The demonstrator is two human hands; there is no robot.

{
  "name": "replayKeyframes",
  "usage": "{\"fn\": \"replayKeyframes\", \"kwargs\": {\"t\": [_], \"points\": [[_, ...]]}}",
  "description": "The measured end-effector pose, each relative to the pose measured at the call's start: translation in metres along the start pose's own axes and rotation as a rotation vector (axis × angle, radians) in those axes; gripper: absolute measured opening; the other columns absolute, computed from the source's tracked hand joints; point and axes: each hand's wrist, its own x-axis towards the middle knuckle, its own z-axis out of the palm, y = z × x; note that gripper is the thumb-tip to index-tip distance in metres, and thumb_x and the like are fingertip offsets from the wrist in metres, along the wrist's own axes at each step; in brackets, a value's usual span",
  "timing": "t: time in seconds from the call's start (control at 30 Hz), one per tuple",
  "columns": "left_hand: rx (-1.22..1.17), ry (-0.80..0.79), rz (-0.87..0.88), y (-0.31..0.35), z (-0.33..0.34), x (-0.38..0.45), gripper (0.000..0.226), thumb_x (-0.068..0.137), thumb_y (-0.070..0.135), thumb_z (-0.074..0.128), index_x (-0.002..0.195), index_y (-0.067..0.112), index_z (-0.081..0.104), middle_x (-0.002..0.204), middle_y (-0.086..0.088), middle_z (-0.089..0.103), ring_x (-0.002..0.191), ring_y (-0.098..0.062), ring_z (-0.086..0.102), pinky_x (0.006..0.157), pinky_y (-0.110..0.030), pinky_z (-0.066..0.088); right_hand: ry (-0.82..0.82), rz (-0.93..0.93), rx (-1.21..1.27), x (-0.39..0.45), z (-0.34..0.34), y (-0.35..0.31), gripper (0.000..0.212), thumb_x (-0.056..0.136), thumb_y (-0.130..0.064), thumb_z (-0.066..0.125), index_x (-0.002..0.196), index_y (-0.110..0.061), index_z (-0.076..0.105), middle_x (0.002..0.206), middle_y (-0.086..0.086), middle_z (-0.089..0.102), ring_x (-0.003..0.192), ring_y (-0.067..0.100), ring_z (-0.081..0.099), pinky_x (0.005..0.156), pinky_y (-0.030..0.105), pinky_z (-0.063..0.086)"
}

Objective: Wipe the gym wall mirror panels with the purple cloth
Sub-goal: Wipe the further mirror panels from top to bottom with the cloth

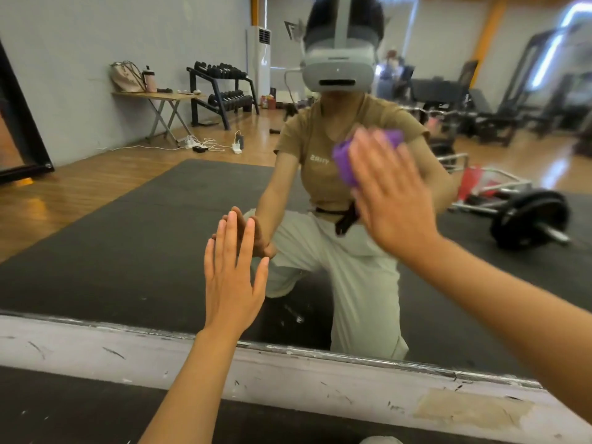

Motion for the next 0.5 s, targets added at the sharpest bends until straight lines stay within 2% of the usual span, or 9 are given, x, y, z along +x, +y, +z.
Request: {"fn": "replayKeyframes", "kwargs": {"t": [0.1, 0.2, 0.3, 0.37, 0.5], "points": [[-0.057, -0.020, -0.043, -0.005, -0.003, 0.000, 0.071, 0.103, 0.045, 0.035, 0.162, 0.022, 0.004, 0.168, 0.001, -0.015, 0.156, -0.017, -0.009, 0.125, -0.034, -0.003, 0.112, 0.201, -0.061, 0.044, -0.005, 0.011, 0.051, 0.110, -0.020, 0.041, 0.154, 0.004, 0.030, 0.160, 0.023, 0.031, 0.149, 0.038, 0.028, 0.125, 0.045, 0.011], [-0.049, -0.008, -0.032, -0.011, -0.004, 0.001, 0.070, 0.103, 0.044, 0.035, 0.162, 0.021, 0.005, 0.168, 0.002, -0.016, 0.155, -0.014, -0.009, 0.121, -0.040, 0.011, 0.137, 0.202, -0.064, 0.042, 0.001, 0.003, 0.050, 0.109, -0.018, 0.043, 0.153, 0.004, 0.032, 0.159, 0.022, 0.033, 0.148, 0.039, 0.030, 0.125, 0.046, 0.012], [-0.027, 0.012, -0.009, -0.012, -0.001, 0.002, 0.069, 0.103, 0.043, 0.036, 0.161, 0.016, 0.010, 0.168, 0.000, -0.014, 0.155, -0.016, -0.008, 0.120, -0.041, 0.014, 0.090, 0.082, -0.028, 0.014, 0.012, -0.019, 0.057, 0.104, -0.016, 0.051, 0.155, 0.000, 0.030, 0.160, 0.019, 0.031, 0.150, 0.036, 0.027, 0.126, 0.048, 0.014], [-0.027, 0.021, -0.004, -0.012, 0.001, 0.002, 0.069, 0.103, 0.042, 0.036, 0.161, 0.015, 0.010, 0.168, -0.001, -0.013, 0.155, -0.015, -0.008, 0.120, -0.039, 0.012, 0.011, -0.062, -0.010, -0.013, 0.025, -0.038, 0.062, 0.101, -0.016, 0.054, 0.157, -0.005, 0.029, 0.163, 0.015, 0.025, 0.153, 0.031, 0.021, 0.126, 0.047, 0.013], [-0.010, 0.016, 0.004, -0.014, -0.001, 0.001, 0.069, 0.103, 0.041, 0.037, 0.161, 0.017, 0.008, 0.168, -0.001, -0.014, 0.156, -0.016, -0.007, 0.121, -0.038, 0.008, -0.237, -0.402, -0.007, -0.077, 0.050, -0.080, 0.072, 0.093, -0.017, 0.043, 0.161, -0.011, 0.018, 0.168, 0.009, 0.009, 0.157, 0.026, 0.003, 0.127, 0.043, 0.000]]}}
